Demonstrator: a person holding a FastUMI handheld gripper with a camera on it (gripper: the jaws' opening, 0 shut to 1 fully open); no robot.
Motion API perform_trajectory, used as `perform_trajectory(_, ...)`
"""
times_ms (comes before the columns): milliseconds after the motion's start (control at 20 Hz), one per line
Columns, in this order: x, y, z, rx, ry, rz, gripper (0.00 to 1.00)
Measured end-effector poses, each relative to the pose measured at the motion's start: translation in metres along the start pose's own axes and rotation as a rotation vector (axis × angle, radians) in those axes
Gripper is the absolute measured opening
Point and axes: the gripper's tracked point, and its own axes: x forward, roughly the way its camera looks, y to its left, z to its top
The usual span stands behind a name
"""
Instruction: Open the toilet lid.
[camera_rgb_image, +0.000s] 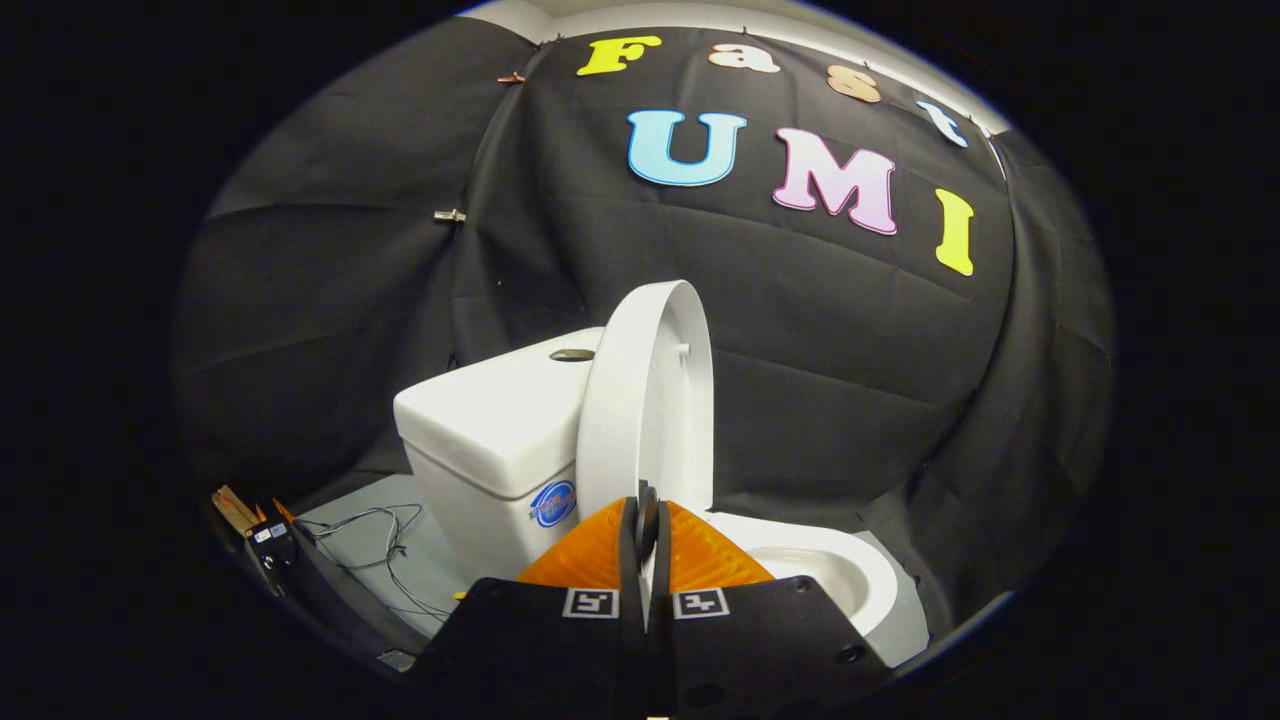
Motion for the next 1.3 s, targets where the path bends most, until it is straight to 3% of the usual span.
perform_trajectory(400, -0.002, 0.003, -0.001, -0.01, 0.014, -0.01, 0.06)
perform_trajectory(650, -0.005, -0.001, -0.003, 0.024, 0.033, 0.02, 0.14)
perform_trajectory(700, -0.01, -0.003, -0.004, 0.026, 0.034, 0.024, 0.22)
perform_trajectory(750, -0.014, -0.006, -0.001, 0.026, 0.03, 0.021, 0.24)
perform_trajectory(850, -0.026, -0.012, 0.006, 0.04, 0.012, 0.031, 0.42)
perform_trajectory(1000, -0.047, -0.027, 0.02, 0.061, -0.003, 0.039, 0.55)
perform_trajectory(1050, -0.054, -0.038, 0.026, 0.057, -0.012, 0.01, 0.57)
perform_trajectory(1200, -0.09, -0.074, 0.06, 0.079, -0.089, -0.024, 0.86)
perform_trajectory(1300, -0.114, -0.101, 0.072, 0.091, -0.119, -0.068, 0.92)
